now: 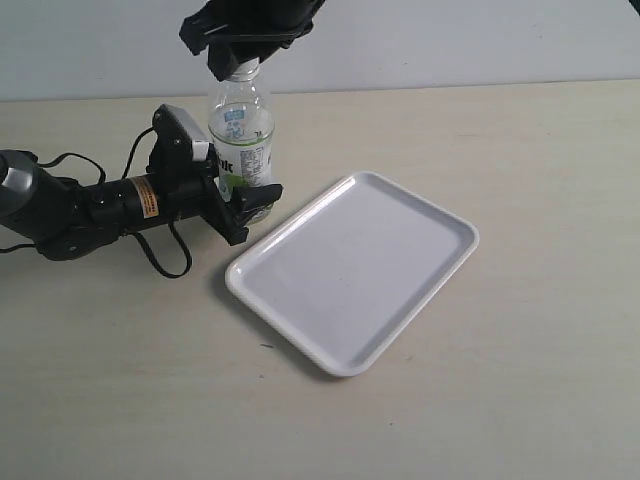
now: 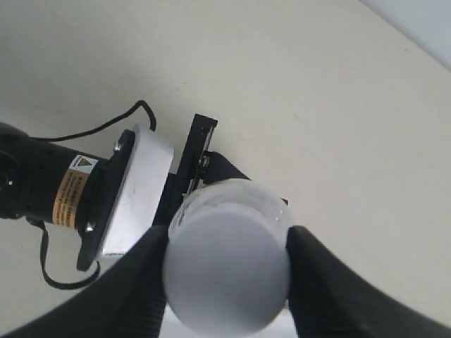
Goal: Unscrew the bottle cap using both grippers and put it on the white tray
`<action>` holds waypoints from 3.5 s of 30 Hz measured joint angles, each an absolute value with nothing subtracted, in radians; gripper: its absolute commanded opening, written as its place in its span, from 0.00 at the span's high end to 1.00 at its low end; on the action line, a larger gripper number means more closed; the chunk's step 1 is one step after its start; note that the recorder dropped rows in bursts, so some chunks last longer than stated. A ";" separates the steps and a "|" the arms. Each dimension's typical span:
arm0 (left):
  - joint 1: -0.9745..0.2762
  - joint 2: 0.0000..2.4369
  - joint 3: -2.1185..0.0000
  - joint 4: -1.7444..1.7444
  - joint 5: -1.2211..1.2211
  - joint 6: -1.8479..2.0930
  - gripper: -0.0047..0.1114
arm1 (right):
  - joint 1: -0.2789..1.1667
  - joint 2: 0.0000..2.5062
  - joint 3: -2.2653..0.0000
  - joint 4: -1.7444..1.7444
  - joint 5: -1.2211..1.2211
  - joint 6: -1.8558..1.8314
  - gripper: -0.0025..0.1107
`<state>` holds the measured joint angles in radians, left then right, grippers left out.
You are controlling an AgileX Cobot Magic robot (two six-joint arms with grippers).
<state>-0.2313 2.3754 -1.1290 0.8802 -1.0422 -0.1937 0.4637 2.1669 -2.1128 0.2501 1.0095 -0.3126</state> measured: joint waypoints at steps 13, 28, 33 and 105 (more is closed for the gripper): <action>-0.231 2.375 -1.129 0.884 -1.042 -0.194 0.96 | 0.464 2.161 -2.113 0.264 1.032 -0.872 0.98; -0.231 2.375 -1.129 0.886 -1.044 -0.191 0.96 | 0.464 2.157 -2.113 0.267 1.049 -1.199 0.98; -0.231 2.375 -1.129 0.886 -1.044 -0.191 0.96 | 0.464 2.157 -2.113 0.263 1.047 -1.250 0.98; -0.231 2.375 -1.132 0.919 -1.050 -0.221 0.96 | 0.404 2.060 -1.296 0.223 0.761 -0.426 0.98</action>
